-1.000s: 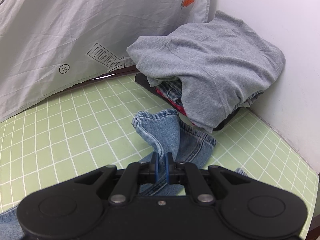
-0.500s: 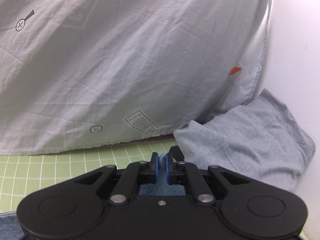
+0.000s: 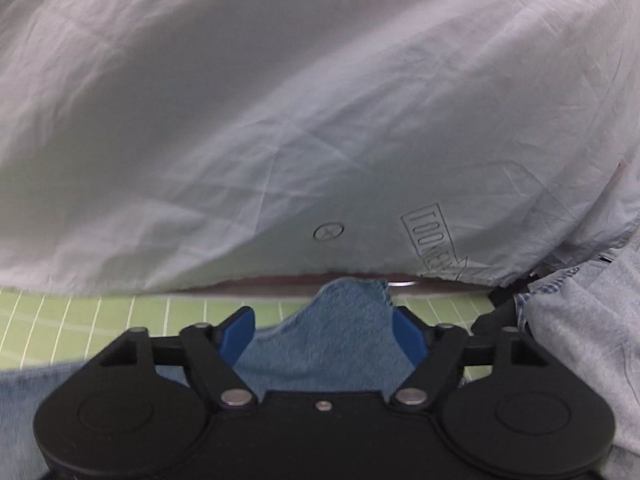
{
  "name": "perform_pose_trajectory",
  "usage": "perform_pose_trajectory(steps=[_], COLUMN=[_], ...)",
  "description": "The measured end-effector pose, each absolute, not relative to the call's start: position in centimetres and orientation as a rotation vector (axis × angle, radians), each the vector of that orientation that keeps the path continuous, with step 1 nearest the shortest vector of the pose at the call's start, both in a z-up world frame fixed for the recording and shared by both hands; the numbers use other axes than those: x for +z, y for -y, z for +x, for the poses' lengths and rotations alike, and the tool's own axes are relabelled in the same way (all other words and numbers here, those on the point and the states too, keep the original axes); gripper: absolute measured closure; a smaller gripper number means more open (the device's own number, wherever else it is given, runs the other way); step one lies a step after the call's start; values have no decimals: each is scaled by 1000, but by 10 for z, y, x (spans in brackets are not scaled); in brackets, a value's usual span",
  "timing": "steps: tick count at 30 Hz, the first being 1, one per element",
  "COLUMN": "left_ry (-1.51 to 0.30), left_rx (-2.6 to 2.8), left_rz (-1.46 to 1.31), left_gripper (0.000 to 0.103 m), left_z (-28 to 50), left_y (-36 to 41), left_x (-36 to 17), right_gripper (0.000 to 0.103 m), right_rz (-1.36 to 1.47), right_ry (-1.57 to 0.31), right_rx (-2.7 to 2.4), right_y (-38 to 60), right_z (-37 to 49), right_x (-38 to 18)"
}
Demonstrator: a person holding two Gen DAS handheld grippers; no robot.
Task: Fold clothes
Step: 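Pull the jeans taut between both grippers and open both grippers, then grasp the waistband with the left gripper, tug it straight, and release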
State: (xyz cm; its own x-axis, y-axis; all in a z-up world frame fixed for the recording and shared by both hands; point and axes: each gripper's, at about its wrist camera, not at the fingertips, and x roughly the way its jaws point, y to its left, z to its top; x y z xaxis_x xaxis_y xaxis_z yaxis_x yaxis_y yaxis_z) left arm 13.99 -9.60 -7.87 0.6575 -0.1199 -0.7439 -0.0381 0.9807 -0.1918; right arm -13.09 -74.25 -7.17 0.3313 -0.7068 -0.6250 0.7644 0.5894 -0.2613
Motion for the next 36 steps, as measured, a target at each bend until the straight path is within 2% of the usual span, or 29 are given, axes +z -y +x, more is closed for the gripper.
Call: perform_pose_trajectory(steps=[2,3,12,19,25,27,28,29,31,36], left_ry=[-867,-882,-1030,-1095,-1070,-1063,-1059,-1056,-1046,-1027], left_rx=[-50,-41,98,32,-1,-20,-17,-3,-4,55], left_rz=[-202,-195,-188,-268,-279,-273,-258,-230,-202,-229], left_gripper=[38,37,35,32,30,33,47,67,77,82], left_z=[118,105,-7,-41,-32,-28,-27,-26,-27,-34], left_y=[83,76,-5,-32,-28,-28,-27,-25,-27,-45], left_x=[-74,-75,-107,-129,-141,-141,-141,-140,-139,-127], right_gripper=[17,17,13,12,10,9,8,8,7,7], right_rz=[61,49,287,352,347,343,336,330,325,322], right_ry=[-814,-835,-888,-922,-933,-943,-948,-953,-963,-978], right_rx=[-937,-924,-952,-949,-932,-917,-908,-901,-885,-867], right_y=[710,694,569,523,489,478,471,466,456,444], right_z=[-149,-158,-268,-294,-296,-295,-294,-293,-290,-282], right_x=[-82,-87,-109,-112,-109,-109,-109,-110,-111,-113])
